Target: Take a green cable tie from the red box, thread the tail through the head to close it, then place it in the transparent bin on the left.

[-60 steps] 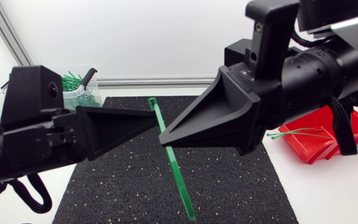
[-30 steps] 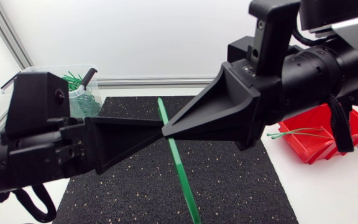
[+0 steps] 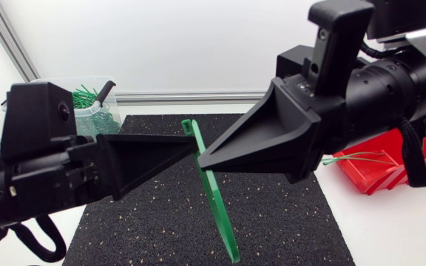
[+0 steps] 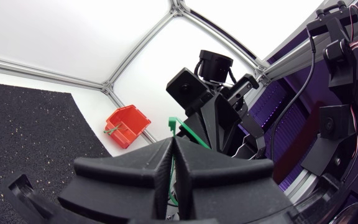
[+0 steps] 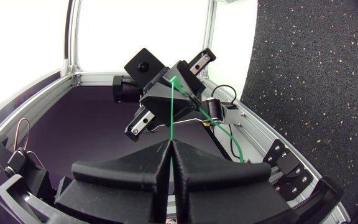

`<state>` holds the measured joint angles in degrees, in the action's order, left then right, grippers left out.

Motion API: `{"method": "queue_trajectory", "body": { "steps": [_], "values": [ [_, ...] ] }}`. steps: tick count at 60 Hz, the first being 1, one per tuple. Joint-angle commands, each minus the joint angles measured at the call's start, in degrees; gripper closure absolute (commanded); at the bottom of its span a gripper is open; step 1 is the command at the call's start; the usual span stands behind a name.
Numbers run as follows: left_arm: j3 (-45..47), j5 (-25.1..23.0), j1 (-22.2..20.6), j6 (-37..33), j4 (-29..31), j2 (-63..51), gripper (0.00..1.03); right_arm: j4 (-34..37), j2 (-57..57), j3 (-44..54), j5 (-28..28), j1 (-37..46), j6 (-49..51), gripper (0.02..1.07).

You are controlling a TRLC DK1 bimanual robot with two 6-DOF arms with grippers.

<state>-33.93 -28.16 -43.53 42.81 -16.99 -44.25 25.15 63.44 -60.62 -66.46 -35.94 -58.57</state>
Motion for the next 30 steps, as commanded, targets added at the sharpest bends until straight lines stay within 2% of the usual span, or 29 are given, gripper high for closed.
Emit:
{"method": "queue_trajectory", "body": {
  "steps": [1,30],
  "values": [
    [-2.19,0.04,0.37,-0.71,-0.67,-0.22,0.99,-0.10,-0.77,1.65,-0.52,-0.62,-1.38,1.01],
    [-1.75,0.04,-0.51,-0.88,-0.76,-0.84,0.99,-1.50,0.54,1.47,-0.52,-1.41,-1.38,1.01]
  ]
}}
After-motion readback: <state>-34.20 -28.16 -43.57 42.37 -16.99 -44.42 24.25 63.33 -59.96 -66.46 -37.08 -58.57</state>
